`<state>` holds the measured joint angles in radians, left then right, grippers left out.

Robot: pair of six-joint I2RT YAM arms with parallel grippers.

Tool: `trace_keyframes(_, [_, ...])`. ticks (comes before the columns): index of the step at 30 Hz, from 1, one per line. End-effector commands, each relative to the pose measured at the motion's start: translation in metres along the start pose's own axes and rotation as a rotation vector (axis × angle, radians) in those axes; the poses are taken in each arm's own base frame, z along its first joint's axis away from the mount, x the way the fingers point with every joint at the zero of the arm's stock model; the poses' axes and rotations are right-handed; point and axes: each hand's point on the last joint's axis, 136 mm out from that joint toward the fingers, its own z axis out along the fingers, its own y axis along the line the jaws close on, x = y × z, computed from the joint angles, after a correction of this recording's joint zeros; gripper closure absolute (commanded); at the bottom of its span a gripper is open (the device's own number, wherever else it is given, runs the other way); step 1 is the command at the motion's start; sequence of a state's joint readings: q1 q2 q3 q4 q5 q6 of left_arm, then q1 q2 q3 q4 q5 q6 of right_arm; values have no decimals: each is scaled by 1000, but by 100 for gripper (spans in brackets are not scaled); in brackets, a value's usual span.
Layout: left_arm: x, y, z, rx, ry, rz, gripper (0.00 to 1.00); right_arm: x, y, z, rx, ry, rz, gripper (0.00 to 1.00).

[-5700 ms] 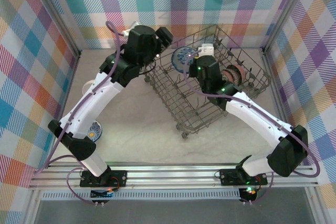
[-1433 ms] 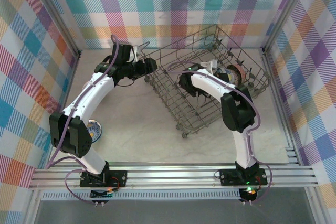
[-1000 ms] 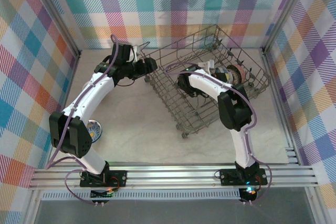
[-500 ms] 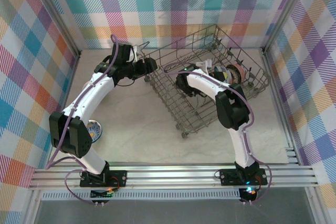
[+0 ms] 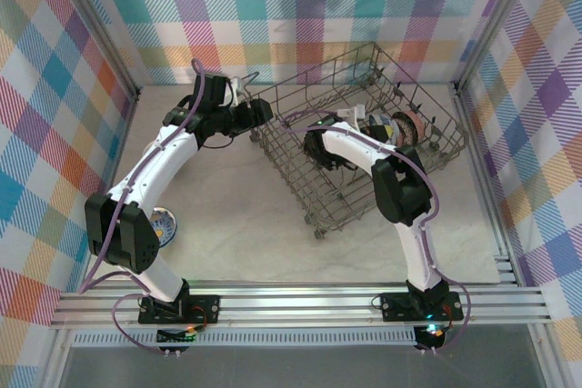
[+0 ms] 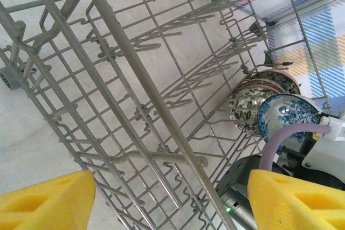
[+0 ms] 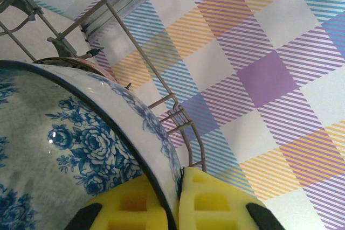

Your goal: Load the bowls into the dish rack

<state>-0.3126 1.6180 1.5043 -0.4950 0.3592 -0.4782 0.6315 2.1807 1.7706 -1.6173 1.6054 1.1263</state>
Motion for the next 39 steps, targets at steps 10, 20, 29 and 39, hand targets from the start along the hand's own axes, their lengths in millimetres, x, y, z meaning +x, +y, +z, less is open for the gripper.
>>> trace_keyframes(10, [-6,-16,-5,44,-4,17,26,4,0,-11,3,-40,-154,93])
trace_keyframes(20, [-6,-16,-3,44,-1,16,26,1,6,-14,-1,-47,-168,80])
trace_keyframes(29, [-6,-15,-2,40,4,12,26,3,14,-16,-5,-42,-184,76])
trace_keyframes(39, [-6,-15,-1,41,8,6,27,1,23,-15,-6,-37,-178,70])
